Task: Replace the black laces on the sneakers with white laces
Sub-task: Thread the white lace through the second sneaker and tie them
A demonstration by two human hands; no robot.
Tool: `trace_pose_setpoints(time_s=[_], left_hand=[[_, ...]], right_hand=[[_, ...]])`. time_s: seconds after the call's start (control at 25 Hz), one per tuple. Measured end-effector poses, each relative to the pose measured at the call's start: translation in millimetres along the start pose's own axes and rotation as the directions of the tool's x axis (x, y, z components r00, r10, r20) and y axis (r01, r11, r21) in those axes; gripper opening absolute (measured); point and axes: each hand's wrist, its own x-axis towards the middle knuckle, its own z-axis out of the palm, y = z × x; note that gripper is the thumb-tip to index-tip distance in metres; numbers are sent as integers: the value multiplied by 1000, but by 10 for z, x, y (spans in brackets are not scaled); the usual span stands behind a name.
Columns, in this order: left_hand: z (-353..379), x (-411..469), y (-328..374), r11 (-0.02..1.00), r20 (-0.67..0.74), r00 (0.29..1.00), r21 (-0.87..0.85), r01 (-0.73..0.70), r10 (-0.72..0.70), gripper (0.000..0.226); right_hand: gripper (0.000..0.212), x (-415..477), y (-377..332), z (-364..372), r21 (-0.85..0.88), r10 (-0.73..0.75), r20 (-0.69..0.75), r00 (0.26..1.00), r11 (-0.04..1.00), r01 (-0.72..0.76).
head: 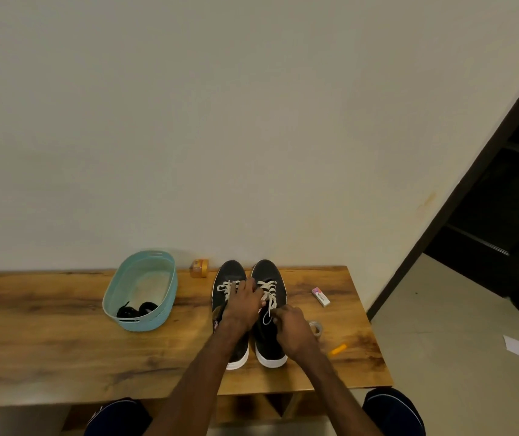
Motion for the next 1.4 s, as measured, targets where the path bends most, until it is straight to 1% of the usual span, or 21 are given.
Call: trace_pose_setpoints(time_s=[0.08, 0.16, 0.28, 0.36, 0.4, 0.44, 0.52, 0.56, 0.64, 0.72, 0.76, 0.8, 0.84, 0.88, 0.96, 1.04, 1.12, 1.24, 1.32, 1.4], left_hand=[[-15, 8, 4, 994, 16, 1000, -107, -15, 16, 32], [-41, -6, 55, 969, 11, 1000, -247, 29, -27, 24], [-28, -139, 188, 918, -91, 981, -376, 125, -171, 12], [20, -236, 295, 890, -135, 968, -435, 133, -210, 14], [41, -280, 351, 900, -142, 970, -420, 119, -195, 16], [51, -319, 394, 926, -145, 975, -363, 107, -170, 18], [69, -382, 422, 972, -132, 982, -210, 106, -136, 20], [95, -403, 411, 984, -120, 986, -148, 99, -117, 21], [162, -464, 362, 994, -126, 989, -84, 65, -75, 23], [150, -580, 264, 988, -169, 983, -147, 39, -64, 26], [118, -647, 184, 980, -199, 977, -193, 41, -80, 27], [79, -712, 79, 972, -232, 967, -230, 49, -103, 27], [32, -787, -49, 962, -265, 954, -264, 66, -138, 26], [-17, -869, -185, 946, -291, 937, -309, 97, -192, 26], [-98, -1035, -463, 897, -312, 897, -407, 171, -312, 24], [-117, -1165, -670, 855, -300, 868, -466, 228, -396, 18], [-89, -1238, -786, 814, -278, 849, -518, 262, -450, 15], [-6, -1217, -811, 774, -245, 843, -570, 276, -480, 21], [7, -1108, -752, 790, -234, 872, -566, 238, -430, 39], [-73, -917, -694, 857, -229, 922, -487, 170, -313, 64]], right_hand=[[34, -31, -6, -9, -56, 13, 44, 999, 998, -11], [34, -46, 33, -34, -95, 39, 61, 997, 995, -33], [29, -39, 50, -61, -139, 48, 85, 995, 990, -36], [26, -13, 23, -55, -189, 53, 113, 992, 981, -31], [25, -8, 0, -52, -216, 67, 124, 990, 976, -39], [26, -7, -35, -54, -244, 86, 130, 988, 968, -53], [30, -16, -99, -64, -288, 130, 128, 983, 953, -89], [31, -18, -132, -78, -289, 143, 104, 984, 951, -108], [31, 8, -211, -126, -254, 129, 6, 992, 959, -123], [33, 118, -331, -163, -188, 39, -110, 993, 980, -60], [32, 193, -418, -179, -112, -17, -141, 990, 994, 1], [33, 277, -525, -200, -19, -68, -126, 990, 998, 66], [37, 358, -642, -213, 48, -112, -60, 992, 992, 115], [42, 431, -745, -206, 78, -157, 33, 987, 985, 154], [49, 541, -887, -123, 43, -187, 194, 963, 982, 183], [53, 579, -913, -32, -14, -165, 259, 952, 984, 175], [52, 543, -875, 32, -7, -192, 223, 956, 980, 199], [51, 494, -754, 31, 123, -222, 116, 968, 970, 208], [59, 461, -688, 23, 179, -186, 115, 976, 970, 164], [67, 455, -685, 12, 180, -200, 146, 969, 968, 173]])
